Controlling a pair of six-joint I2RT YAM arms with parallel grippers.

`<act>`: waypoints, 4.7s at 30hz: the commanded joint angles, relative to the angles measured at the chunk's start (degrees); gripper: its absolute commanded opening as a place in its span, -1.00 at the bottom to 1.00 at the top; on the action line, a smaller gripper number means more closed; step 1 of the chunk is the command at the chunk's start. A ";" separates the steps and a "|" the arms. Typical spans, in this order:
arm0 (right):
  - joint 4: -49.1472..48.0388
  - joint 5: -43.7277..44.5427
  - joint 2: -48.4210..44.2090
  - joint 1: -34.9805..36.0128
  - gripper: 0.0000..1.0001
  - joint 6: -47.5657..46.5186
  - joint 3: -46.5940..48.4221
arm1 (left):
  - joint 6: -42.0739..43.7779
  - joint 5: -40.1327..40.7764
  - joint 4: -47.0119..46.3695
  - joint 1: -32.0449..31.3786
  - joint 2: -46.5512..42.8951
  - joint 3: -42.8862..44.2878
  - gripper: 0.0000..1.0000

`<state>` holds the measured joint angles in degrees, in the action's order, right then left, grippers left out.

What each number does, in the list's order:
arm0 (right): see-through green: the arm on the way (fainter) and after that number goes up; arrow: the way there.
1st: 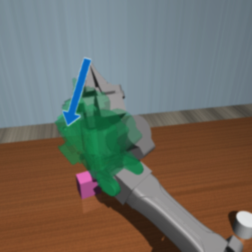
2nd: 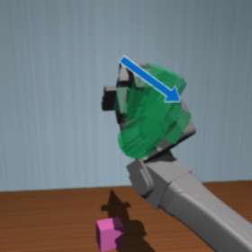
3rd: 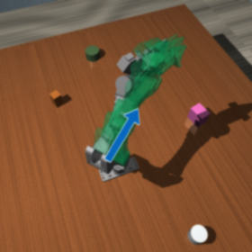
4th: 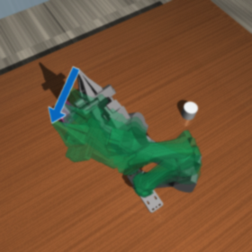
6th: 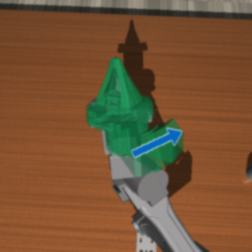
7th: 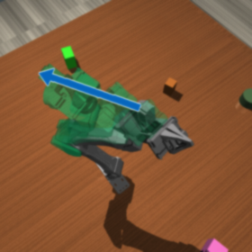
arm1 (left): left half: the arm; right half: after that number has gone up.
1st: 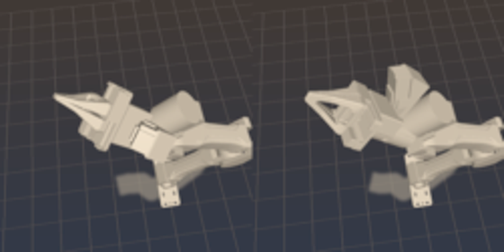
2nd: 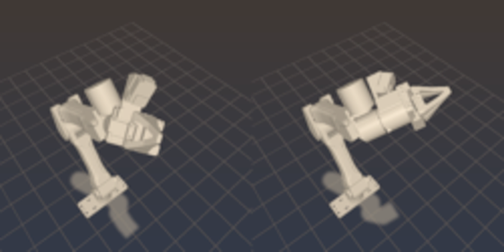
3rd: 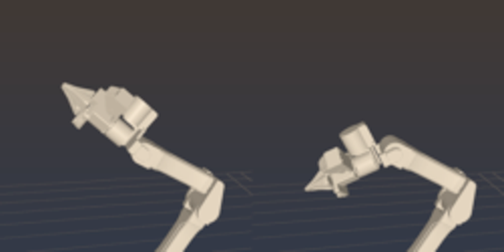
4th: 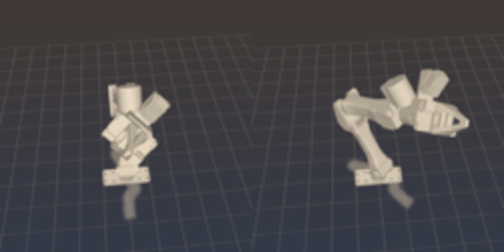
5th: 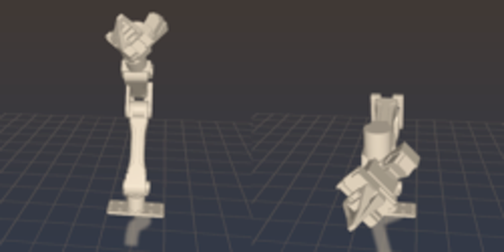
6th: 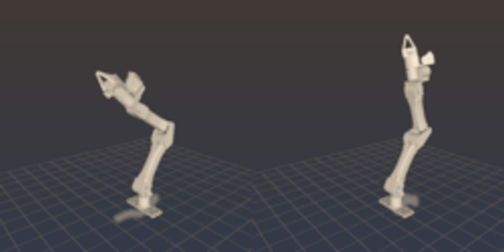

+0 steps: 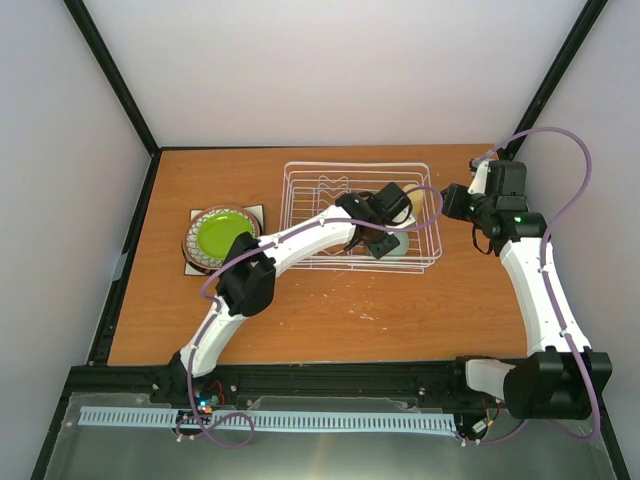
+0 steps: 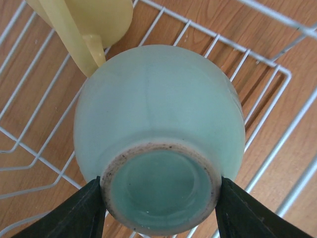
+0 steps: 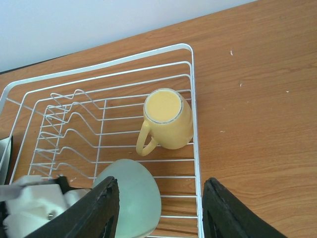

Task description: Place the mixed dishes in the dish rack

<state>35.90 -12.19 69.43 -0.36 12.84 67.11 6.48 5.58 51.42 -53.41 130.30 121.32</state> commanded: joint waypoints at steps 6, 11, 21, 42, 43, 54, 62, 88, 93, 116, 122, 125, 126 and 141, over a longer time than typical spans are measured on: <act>-0.56 -2.56 1.21 -0.25 -0.07 -0.50 0.22 | 2.68 7.27 -0.44 -1.90 2.03 3.30 -0.99; -0.57 -3.43 1.90 -0.25 -0.06 -0.60 0.17 | 3.05 7.37 -0.95 -2.57 4.06 4.17 -0.99; -0.66 -4.93 2.89 -0.34 -0.05 -0.56 -0.16 | 3.05 7.77 -1.89 -3.37 5.83 4.80 -0.43; -0.82 -6.70 3.25 -0.34 -0.05 -0.45 -0.88 | 1.52 7.53 -0.62 -6.29 7.73 3.75 -0.09; -0.83 -6.93 3.26 -0.34 -0.05 -0.40 -0.86 | 1.47 7.45 -0.54 -6.57 7.62 3.73 -0.07; -0.99 -8.50 3.52 -0.34 -0.05 -0.10 -1.22 | 0.16 6.71 1.66 -7.59 7.17 3.28 0.12; -1.01 -8.77 3.64 -0.34 -0.05 -0.18 -1.37 | 0.20 6.87 1.49 -7.70 6.70 3.53 0.56; -6.21 -11.20 -1.56 -0.11 -0.05 2.61 -0.81 | -15.83 0.76 3.05 13.72 -28.37 0.56 0.99; -5.90 -8.64 -0.26 6.14 -0.06 0.80 3.53 | -21.01 -23.91 -5.82 45.16 -47.74 -24.71 0.60; -5.39 -8.00 10.97 21.94 -0.05 -3.10 10.59 | -14.51 -27.81 -5.19 68.96 -36.00 -49.47 -0.10; -5.44 -8.29 11.83 21.98 -0.05 -3.39 10.73 | -15.41 -20.90 -4.81 68.96 -33.73 -49.58 -0.13; -5.07 -8.02 11.81 21.94 -0.05 -3.66 11.08 | -15.71 -19.35 -4.88 69.01 -33.01 -49.78 -0.14; -5.04 -7.76 11.73 21.92 -0.05 -3.74 11.11 | -15.79 -19.16 -4.89 68.98 -32.76 -49.78 -0.14; -4.96 -7.59 11.93 21.92 -0.05 -3.74 10.84 | -15.54 -21.44 -5.27 68.96 -29.31 -49.20 -0.18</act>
<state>31.05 -20.12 81.28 21.21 9.65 76.47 -9.32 -14.79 46.70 15.16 99.68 71.33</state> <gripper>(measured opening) 0.474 0.414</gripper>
